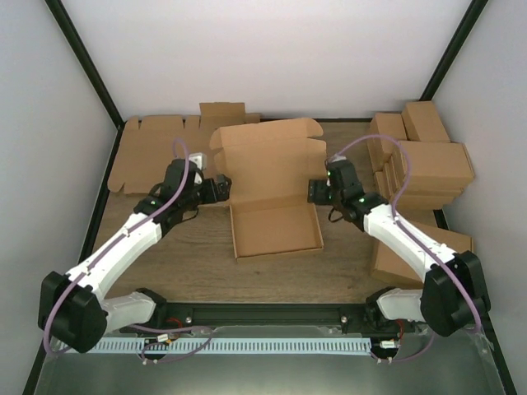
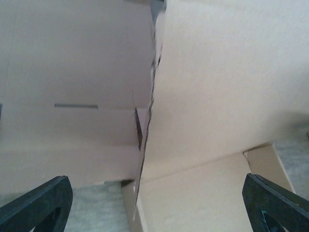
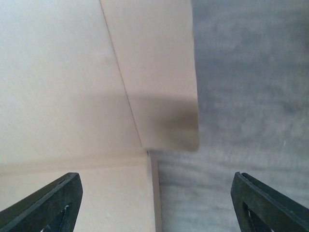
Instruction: Fold the paper box
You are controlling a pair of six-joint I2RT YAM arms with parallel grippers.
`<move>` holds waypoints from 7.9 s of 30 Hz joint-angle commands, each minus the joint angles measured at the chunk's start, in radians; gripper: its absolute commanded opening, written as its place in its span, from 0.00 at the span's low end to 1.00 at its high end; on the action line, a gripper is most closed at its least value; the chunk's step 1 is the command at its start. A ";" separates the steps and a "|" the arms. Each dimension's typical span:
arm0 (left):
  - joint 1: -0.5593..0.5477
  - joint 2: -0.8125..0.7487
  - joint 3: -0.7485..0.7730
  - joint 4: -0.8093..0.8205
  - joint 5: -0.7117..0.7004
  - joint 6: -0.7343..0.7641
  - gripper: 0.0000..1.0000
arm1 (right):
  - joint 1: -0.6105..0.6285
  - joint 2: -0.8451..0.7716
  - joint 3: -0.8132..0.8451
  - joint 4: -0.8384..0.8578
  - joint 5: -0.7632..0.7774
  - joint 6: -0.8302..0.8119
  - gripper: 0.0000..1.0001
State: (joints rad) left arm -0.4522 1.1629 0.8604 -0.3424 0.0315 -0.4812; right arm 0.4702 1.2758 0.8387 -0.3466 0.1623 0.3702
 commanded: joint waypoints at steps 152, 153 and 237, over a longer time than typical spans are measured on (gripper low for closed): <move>-0.363 -0.232 -0.063 -0.063 -0.016 -0.072 0.83 | 0.106 -0.380 -0.061 -0.124 -0.096 0.013 0.38; -0.363 -0.231 -0.074 -0.060 -0.015 -0.084 0.83 | 0.105 -0.376 -0.046 -0.140 -0.088 0.007 0.39; -0.197 0.345 0.362 0.075 -0.004 0.071 0.04 | -0.166 -0.159 0.092 0.129 -0.205 0.156 0.01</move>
State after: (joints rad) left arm -0.6418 1.4887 1.2335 -0.3424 -0.0433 -0.3962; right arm 0.2539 1.1194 0.9092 -0.2985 -0.0528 0.4263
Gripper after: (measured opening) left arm 0.039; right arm 0.022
